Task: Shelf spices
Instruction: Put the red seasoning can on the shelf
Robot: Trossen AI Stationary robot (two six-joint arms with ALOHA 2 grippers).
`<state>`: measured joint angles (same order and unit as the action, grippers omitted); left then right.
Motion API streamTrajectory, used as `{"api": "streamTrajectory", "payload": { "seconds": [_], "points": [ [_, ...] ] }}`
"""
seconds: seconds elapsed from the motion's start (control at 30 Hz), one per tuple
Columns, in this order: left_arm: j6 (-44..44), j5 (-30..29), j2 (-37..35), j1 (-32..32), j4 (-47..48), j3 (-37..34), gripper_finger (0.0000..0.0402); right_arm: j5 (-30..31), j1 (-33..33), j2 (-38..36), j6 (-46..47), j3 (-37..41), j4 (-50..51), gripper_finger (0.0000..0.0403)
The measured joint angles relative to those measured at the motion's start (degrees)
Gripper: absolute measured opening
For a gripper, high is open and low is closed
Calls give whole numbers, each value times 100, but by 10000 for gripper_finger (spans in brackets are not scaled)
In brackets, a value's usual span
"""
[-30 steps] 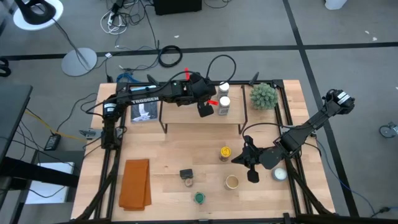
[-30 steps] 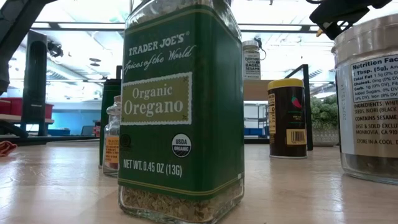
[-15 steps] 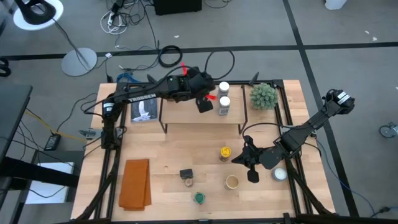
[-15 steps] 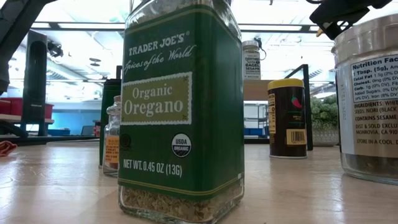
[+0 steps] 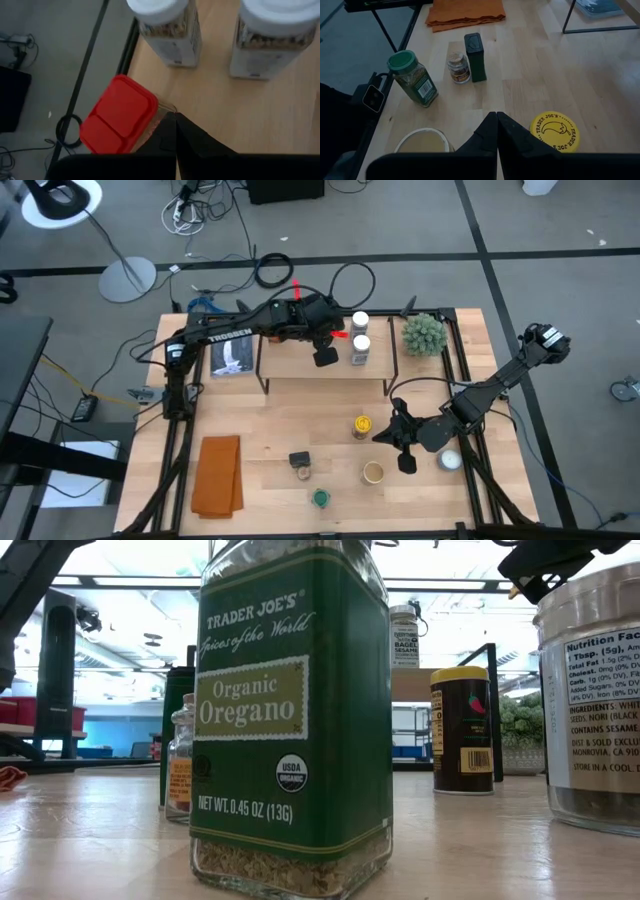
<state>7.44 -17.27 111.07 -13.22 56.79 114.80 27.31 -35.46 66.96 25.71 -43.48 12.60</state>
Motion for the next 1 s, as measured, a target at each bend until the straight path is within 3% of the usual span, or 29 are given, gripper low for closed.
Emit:
{"api": "streamTrajectory", "payload": {
  "seconds": [0.37, 0.67, 1.0],
  "points": [
    [-15, 39, 240, -30, -189, -4, 0, 0, 0, 0, 2, 0, 27, 2],
    [-17, -373, 284, -30, -538, -4, 0, 0, 0, 0, 4, -2, 50, 2],
    [-9, -384, 288, -21, -624, -4, 0, -2, 0, 0, 4, -2, 42, 2]
  ]
}}
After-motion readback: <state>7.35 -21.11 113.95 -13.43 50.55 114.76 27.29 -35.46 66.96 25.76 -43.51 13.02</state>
